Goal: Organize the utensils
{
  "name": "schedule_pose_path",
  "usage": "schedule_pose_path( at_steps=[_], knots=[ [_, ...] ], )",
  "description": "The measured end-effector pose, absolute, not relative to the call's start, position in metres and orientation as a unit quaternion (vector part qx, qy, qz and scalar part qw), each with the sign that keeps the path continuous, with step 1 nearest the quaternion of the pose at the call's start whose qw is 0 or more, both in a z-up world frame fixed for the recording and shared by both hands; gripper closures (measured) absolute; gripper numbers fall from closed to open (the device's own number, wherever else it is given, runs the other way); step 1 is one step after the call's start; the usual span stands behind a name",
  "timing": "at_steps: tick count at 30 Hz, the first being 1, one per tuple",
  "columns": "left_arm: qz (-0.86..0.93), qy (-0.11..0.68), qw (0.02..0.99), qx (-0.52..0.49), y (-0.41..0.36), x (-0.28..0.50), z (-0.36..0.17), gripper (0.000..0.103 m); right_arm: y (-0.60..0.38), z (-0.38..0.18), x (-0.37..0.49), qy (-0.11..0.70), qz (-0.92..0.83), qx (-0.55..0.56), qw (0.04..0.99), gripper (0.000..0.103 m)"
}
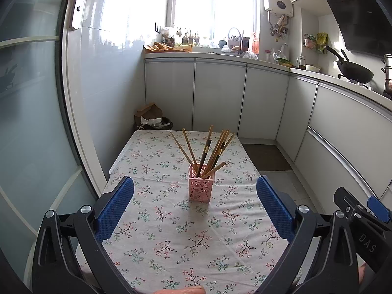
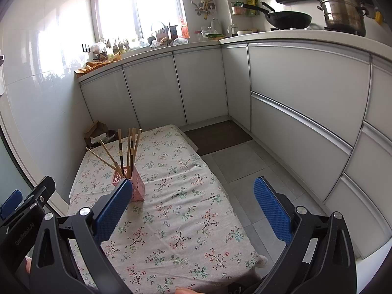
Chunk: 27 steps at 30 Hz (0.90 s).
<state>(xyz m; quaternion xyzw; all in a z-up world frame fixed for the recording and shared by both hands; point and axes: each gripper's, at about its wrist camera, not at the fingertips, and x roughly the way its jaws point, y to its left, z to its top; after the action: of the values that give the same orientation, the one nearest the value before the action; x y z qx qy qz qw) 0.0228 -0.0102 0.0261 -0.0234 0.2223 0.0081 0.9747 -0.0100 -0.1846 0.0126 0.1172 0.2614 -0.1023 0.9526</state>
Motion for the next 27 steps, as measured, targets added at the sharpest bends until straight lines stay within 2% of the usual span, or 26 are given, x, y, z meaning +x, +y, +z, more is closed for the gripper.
schedule_pose_path(
  at_steps=[13,19,22,27],
  knots=[
    [0.022,0.209,0.977,-0.024,-0.0107,0.0201,0.0255,0.007,-0.1840,0.0098,-0.0100,0.265,-0.101,0.120,0.951,0.006],
    [0.026,0.191,0.981,-0.013,-0.0152,0.0164,0.0255,0.012,-0.1830,0.0109,-0.0117,0.263,-0.099,0.120,0.952,0.006],
    [0.016,0.188,0.982,-0.017,-0.0156,0.0153,0.0264,0.007,-0.1840,0.0116,-0.0117,0.262,-0.099,0.119,0.953,0.006],
    [0.005,0.200,0.980,-0.020,-0.0146,0.0185,0.0278,0.007,-0.1844,0.0111,-0.0121,0.261,-0.099,0.121,0.952,0.006]
  ],
)
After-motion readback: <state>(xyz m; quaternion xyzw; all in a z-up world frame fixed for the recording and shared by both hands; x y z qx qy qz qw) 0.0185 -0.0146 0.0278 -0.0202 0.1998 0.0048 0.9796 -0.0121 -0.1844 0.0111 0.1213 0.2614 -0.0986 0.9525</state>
